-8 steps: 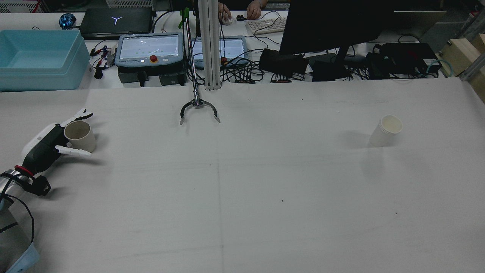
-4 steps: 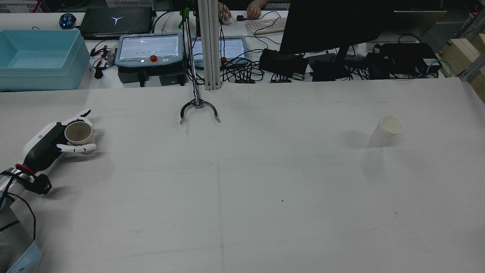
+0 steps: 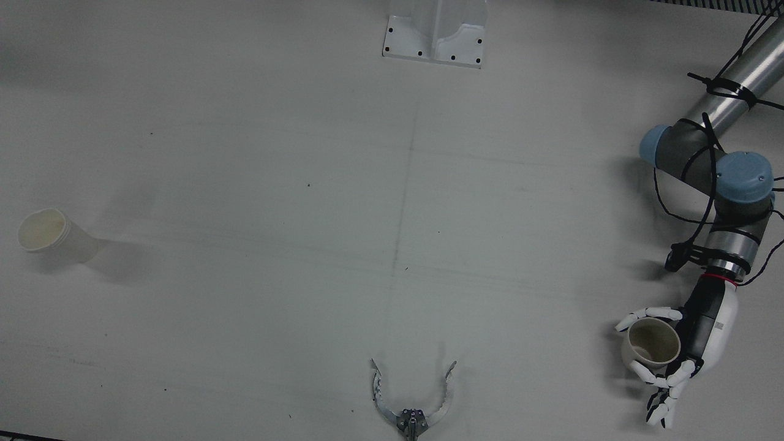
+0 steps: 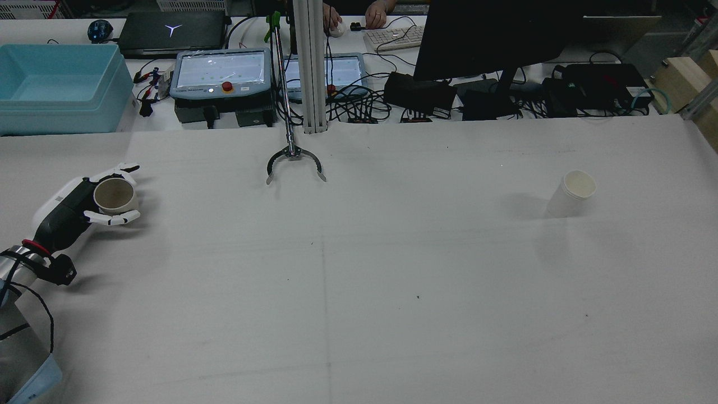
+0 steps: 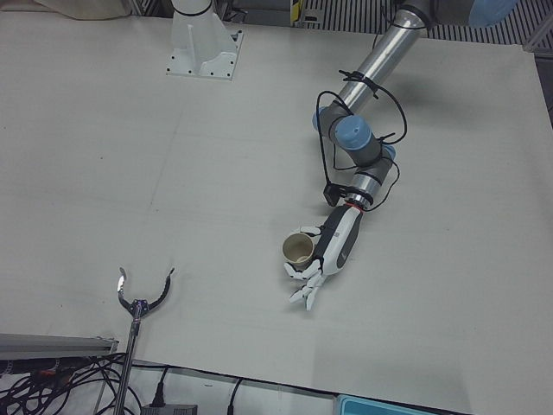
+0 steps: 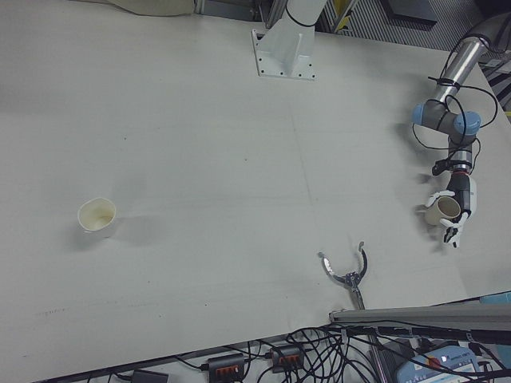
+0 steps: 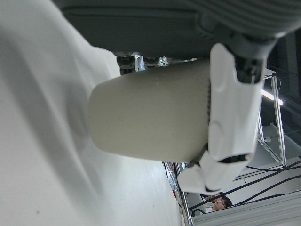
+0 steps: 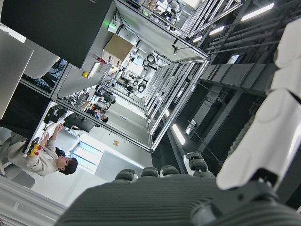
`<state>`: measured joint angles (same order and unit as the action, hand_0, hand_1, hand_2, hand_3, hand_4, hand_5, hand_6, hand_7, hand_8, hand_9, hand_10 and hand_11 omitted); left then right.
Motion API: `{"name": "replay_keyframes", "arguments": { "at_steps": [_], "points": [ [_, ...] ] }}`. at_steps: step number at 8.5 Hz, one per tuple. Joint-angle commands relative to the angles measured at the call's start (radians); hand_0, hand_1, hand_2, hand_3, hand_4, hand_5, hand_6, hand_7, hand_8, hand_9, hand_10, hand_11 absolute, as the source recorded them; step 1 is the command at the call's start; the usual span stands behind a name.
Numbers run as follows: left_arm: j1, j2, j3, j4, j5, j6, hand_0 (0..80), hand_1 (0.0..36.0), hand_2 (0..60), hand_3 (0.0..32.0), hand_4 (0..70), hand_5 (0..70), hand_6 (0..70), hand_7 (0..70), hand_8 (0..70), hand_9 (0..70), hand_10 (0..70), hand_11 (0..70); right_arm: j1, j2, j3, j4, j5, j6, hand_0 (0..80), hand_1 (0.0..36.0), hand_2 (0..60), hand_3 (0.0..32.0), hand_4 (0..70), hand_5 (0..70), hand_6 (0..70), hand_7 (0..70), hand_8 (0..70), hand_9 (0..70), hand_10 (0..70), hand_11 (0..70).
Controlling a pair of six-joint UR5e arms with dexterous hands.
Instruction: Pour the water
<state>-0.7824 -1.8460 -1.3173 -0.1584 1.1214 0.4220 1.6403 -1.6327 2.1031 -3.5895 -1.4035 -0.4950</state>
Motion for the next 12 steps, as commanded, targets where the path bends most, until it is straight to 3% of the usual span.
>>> {"name": "replay_keyframes", "arguments": {
  "at_steps": [1, 3, 4, 5, 6, 8, 10, 12],
  "points": [
    [-0.009, 0.001, -0.04, 0.019, 0.001, -0.009, 52.3, 36.0, 60.0, 0.0, 33.9, 70.0, 10.5, 27.0, 3.3, 7.8, 6.4, 12.3, 0.001, 0.001, 0.005, 0.0, 0.0, 0.001, 43.0, 11.0, 13.0, 0.0, 6.4, 3.0, 0.2, 1.2, 0.0, 0.0, 0.0, 0.0],
    [-0.072, 0.007, -0.106, 0.033, 0.006, -0.012, 49.6, 36.0, 60.0, 0.0, 32.4, 70.0, 13.4, 33.1, 5.3, 11.8, 7.4, 13.3, -0.001, 0.001, 0.006, 0.0, 0.0, 0.0, 43.1, 11.2, 13.2, 0.0, 6.5, 3.0, 0.2, 1.2, 0.0, 0.0, 0.0, 0.0],
    [-0.087, 0.008, -0.162, 0.066, 0.026, -0.017, 49.8, 36.0, 60.0, 0.0, 32.0, 70.0, 13.6, 32.8, 5.3, 11.7, 7.6, 13.5, -0.001, -0.001, 0.006, 0.0, 0.0, -0.001, 43.4, 11.2, 13.0, 0.0, 6.6, 3.3, 0.3, 1.2, 0.0, 0.0, 0.0, 0.0],
    [-0.09, 0.01, -0.19, 0.082, 0.028, -0.029, 50.9, 36.0, 60.0, 0.0, 31.1, 70.0, 12.5, 28.1, 4.0, 9.3, 7.3, 13.2, -0.001, -0.001, -0.001, 0.0, 0.001, -0.001, 43.4, 11.2, 13.1, 0.0, 6.5, 3.5, 0.2, 1.3, 0.0, 0.0, 0.0, 0.0],
    [-0.103, 0.014, -0.212, 0.083, 0.028, -0.031, 52.3, 36.0, 60.0, 0.0, 31.0, 70.0, 13.0, 29.0, 4.5, 9.9, 7.3, 13.4, -0.005, -0.001, -0.015, 0.0, 0.003, -0.001, 43.5, 11.3, 13.2, 0.0, 6.4, 3.4, 0.3, 1.3, 0.0, 0.0, 0.0, 0.0],
    [-0.104, 0.018, -0.325, 0.187, 0.028, -0.063, 51.9, 36.0, 60.0, 0.0, 30.7, 70.0, 14.3, 32.1, 5.4, 11.4, 7.3, 13.5, -0.06, 0.001, -0.122, 0.02, 0.009, 0.006, 43.3, 11.4, 13.9, 0.0, 6.2, 3.3, 0.4, 1.5, 0.0, 0.0, 0.0, 0.1],
    [-0.098, 0.018, -0.394, 0.27, 0.029, -0.081, 52.3, 36.0, 60.0, 0.0, 29.0, 70.0, 14.7, 31.9, 5.0, 10.6, 6.7, 12.7, -0.147, 0.028, -0.321, 0.226, 0.02, 0.016, 43.0, 11.6, 15.1, 0.0, 6.6, 4.7, 1.3, 2.9, 0.0, 0.0, 0.0, 1.0],
    [-0.09, 0.018, -0.433, 0.328, 0.031, -0.114, 52.2, 36.0, 60.0, 0.0, 27.5, 70.0, 14.9, 32.1, 4.5, 10.1, 6.1, 11.8, -0.25, 0.054, -0.495, 0.357, 0.063, 0.155, 43.5, 11.1, 14.6, 0.0, 9.3, 7.1, 3.4, 8.0, 0.5, 3.3, 1.8, 3.7]
  ]
}}
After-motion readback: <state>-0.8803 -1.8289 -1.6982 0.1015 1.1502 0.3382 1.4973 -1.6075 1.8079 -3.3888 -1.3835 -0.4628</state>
